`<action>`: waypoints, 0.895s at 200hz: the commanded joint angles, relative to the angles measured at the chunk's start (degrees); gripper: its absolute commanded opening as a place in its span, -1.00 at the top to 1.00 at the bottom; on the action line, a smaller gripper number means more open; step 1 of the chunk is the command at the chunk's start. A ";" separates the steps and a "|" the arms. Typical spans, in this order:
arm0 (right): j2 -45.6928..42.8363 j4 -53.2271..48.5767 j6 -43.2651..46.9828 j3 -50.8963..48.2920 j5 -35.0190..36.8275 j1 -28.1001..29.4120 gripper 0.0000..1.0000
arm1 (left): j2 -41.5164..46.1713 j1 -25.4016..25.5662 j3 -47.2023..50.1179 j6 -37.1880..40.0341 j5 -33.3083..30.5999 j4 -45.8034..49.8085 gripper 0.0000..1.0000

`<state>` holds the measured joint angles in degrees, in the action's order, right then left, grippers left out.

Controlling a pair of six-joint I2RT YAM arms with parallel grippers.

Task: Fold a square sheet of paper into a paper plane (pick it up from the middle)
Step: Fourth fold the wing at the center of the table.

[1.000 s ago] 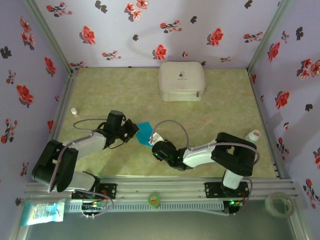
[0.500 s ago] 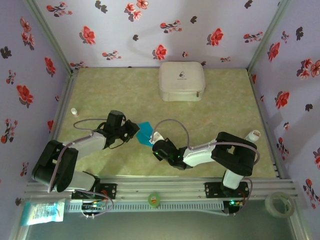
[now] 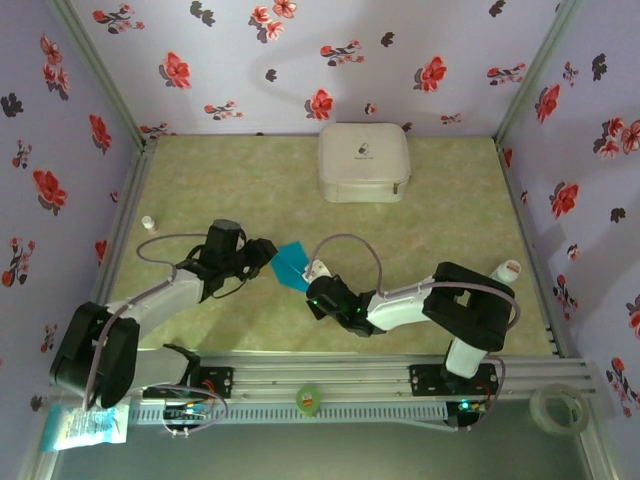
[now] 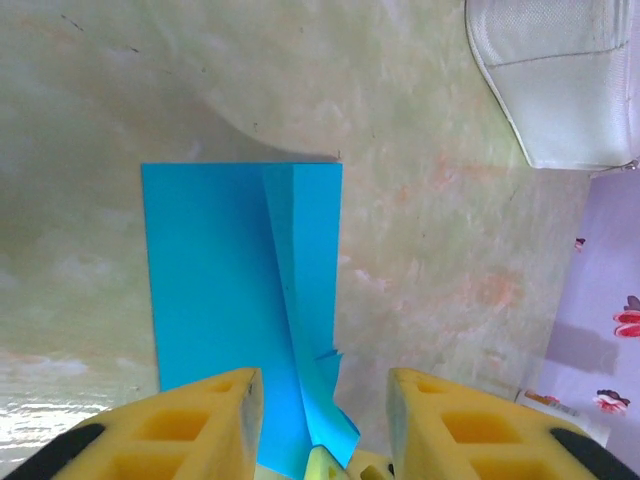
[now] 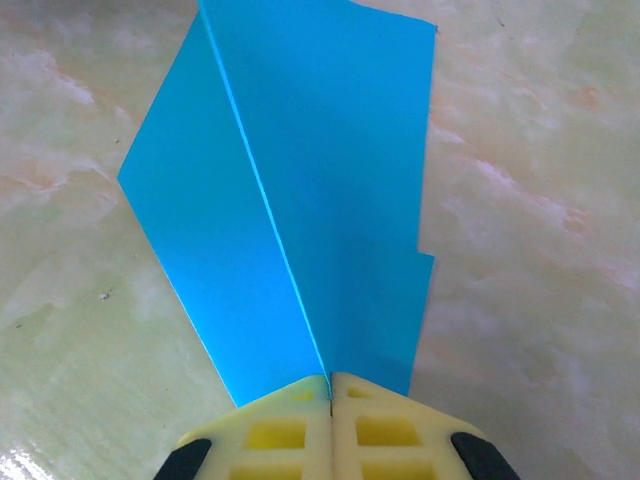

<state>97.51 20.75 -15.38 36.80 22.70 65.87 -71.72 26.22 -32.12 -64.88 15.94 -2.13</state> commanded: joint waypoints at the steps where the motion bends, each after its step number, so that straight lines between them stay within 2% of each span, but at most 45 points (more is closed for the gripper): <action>1: -0.58 -0.19 -2.67 0.35 0.40 -0.47 1.00 | 1.23 -0.79 -0.74 3.00 -1.72 3.57 0.23; 49: -0.83 1.62 -5.14 -0.38 -1.29 -1.43 1.00 | 2.30 -1.08 -1.55 4.06 -2.30 5.29 0.21; 80: -1.02 3.45 -6.62 -1.16 -7.33 -3.81 1.00 | 3.08 -1.09 -1.38 3.80 -2.41 5.47 0.20; 103: -1.34 4.65 -5.73 -1.67 -8.13 -4.34 1.00 | 3.37 -1.12 -1.41 3.50 -2.37 5.39 0.09; 160: -1.44 4.65 -3.79 -1.20 -7.25 -4.73 1.00 | -3.67 -1.07 -3.78 2.31 5.28 -0.81 -0.01; 179: -1.31 4.65 -2.83 -1.04 -7.40 -4.72 1.00 | -6.19 -0.96 -4.96 1.87 6.72 -2.51 -0.09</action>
<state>97.08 24.25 -19.79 35.70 15.57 61.47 -75.31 25.58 -34.52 -62.54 18.98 -0.93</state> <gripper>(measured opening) 0.046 0.527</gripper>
